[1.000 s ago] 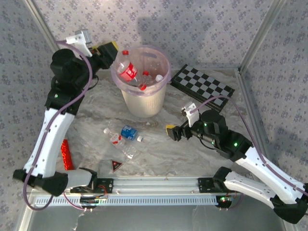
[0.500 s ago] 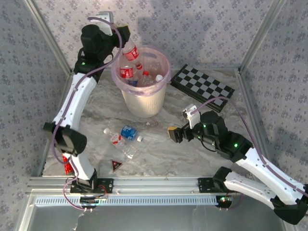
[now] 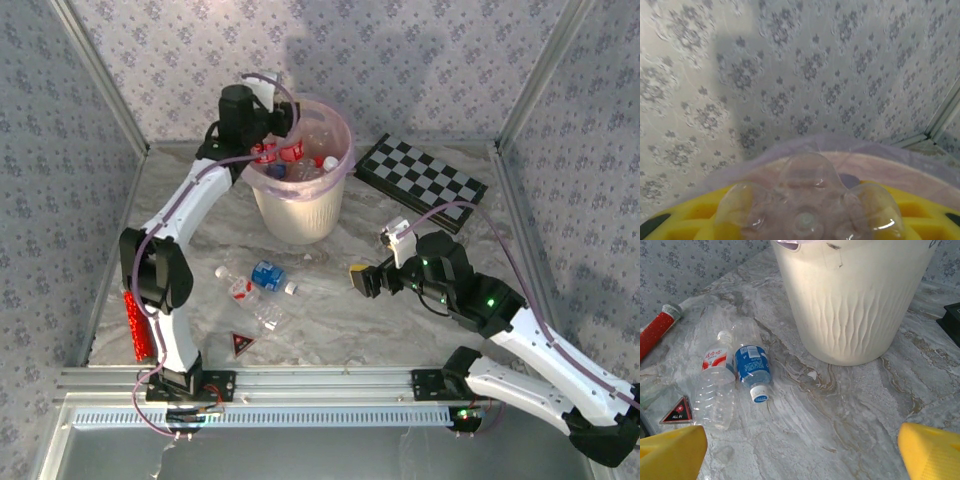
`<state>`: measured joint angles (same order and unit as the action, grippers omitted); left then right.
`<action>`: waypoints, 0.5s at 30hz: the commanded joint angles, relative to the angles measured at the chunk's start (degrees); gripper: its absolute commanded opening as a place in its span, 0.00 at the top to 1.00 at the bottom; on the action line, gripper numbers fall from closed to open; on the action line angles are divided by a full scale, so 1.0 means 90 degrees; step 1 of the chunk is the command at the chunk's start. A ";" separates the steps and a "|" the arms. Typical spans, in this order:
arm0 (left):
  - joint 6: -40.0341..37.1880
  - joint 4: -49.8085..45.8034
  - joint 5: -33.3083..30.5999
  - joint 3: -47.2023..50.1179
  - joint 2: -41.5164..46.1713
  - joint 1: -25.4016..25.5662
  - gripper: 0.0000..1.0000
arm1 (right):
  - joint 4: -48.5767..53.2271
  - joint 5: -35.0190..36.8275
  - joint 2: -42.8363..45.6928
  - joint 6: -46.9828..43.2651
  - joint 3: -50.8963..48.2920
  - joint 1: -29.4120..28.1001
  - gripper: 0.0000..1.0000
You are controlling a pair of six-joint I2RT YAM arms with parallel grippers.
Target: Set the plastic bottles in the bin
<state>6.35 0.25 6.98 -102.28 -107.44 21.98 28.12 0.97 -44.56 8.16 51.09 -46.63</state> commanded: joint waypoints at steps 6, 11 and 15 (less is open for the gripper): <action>-0.0145 0.0254 -0.0044 0.1084 0.0008 0.0287 1.00 | -0.0077 0.0093 -0.0092 0.0084 -0.0119 0.0030 0.00; -0.0123 0.0232 0.0059 0.1136 -0.0297 0.0387 1.00 | -0.0080 0.0159 -0.0347 0.0111 -0.0144 0.0013 0.00; -0.0306 0.0169 -0.0014 0.1067 -0.0493 0.0559 1.00 | -0.0144 0.0421 -0.0661 0.0006 -0.0200 -0.0204 0.00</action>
<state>5.08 11.18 5.39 -94.50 -108.03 24.73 28.05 2.42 -49.41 8.16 50.30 -47.27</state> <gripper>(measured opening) 0.511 0.997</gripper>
